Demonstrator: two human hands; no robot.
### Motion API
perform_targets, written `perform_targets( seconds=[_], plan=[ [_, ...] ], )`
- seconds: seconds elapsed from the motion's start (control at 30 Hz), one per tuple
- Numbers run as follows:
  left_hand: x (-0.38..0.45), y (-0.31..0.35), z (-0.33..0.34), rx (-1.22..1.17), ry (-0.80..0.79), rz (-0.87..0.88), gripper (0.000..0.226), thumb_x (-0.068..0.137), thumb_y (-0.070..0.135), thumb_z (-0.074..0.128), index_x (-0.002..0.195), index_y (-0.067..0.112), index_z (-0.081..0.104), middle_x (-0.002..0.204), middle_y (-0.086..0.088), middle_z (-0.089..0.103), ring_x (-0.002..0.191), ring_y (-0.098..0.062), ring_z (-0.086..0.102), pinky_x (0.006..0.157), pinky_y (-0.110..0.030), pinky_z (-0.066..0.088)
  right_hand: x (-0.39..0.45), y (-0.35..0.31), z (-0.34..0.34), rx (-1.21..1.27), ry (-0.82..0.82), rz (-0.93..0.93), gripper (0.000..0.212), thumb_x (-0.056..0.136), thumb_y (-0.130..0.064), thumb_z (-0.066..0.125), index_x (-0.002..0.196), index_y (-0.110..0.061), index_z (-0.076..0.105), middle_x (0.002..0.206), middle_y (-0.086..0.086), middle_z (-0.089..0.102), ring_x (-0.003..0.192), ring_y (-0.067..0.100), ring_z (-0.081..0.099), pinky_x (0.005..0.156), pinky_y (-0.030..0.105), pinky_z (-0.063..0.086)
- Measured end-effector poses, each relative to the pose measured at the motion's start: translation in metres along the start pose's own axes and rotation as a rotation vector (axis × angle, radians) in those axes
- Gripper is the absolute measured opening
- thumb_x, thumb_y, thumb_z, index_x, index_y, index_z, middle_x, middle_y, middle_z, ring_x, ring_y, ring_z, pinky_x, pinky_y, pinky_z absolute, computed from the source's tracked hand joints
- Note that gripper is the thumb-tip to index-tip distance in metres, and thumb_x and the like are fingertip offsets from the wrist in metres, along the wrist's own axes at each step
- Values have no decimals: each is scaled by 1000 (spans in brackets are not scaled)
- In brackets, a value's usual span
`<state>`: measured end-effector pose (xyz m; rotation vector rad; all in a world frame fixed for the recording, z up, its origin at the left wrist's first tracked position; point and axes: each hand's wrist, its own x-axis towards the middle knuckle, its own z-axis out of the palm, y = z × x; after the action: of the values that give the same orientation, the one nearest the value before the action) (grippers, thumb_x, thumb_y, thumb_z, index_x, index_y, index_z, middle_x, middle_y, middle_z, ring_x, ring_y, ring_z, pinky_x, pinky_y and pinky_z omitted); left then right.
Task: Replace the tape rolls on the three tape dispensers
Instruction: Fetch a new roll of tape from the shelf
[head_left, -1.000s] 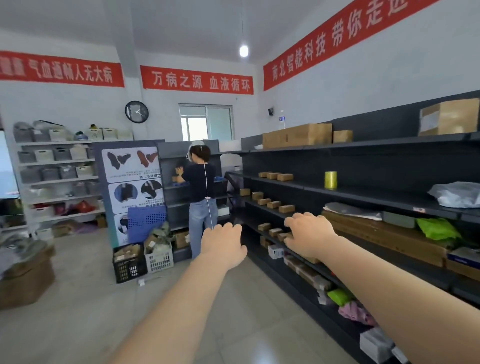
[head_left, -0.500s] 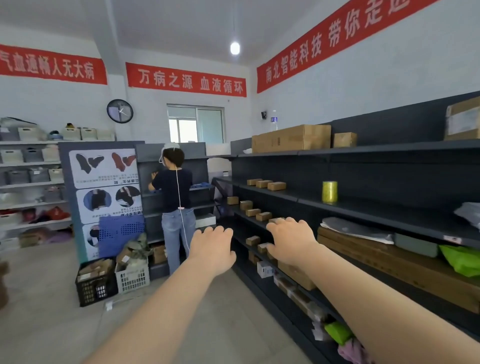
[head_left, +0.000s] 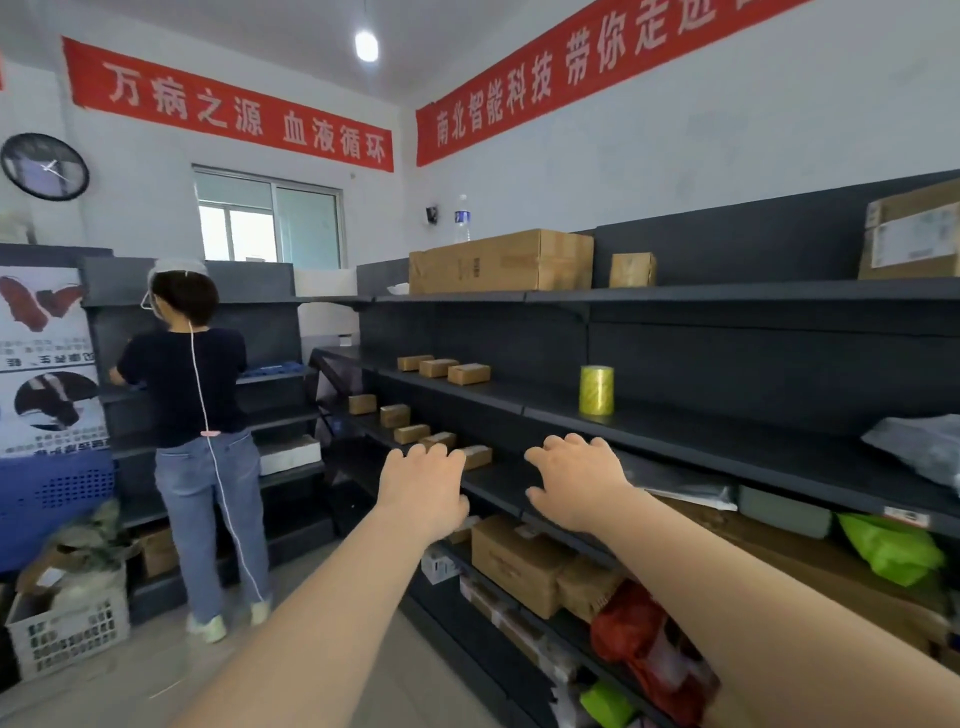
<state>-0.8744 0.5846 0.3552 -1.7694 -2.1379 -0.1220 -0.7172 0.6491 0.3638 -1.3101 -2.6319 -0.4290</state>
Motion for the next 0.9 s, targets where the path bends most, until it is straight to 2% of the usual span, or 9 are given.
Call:
perform_targets(
  seconds=[0.4,0.57,0.9],
  plan=[
    [204,-42,81,-55,-17,108,50,91,40,46,137,22,36,136,-2,47,127,-24,43,103,-40,36,194,50,64,21,-40,131,50,94,-40,43,139,-19,39,136,6,46,125,27,42,100,42,37],
    [273,-31,106,-60,46,143,47,91,39,46,133,20,40,130,-1,51,121,-23,47,99,-39,39,253,81,95,20,-3,131,50,94,-41,42,140,-18,38,135,6,46,124,27,42,96,41,39],
    [427,20,165,-167,44,141,50,90,42,45,136,23,36,132,1,49,123,-22,46,98,-39,39,361,183,163,127,32,192,46,93,-41,43,134,-19,42,128,3,50,119,25,46,92,38,43]
  ],
)
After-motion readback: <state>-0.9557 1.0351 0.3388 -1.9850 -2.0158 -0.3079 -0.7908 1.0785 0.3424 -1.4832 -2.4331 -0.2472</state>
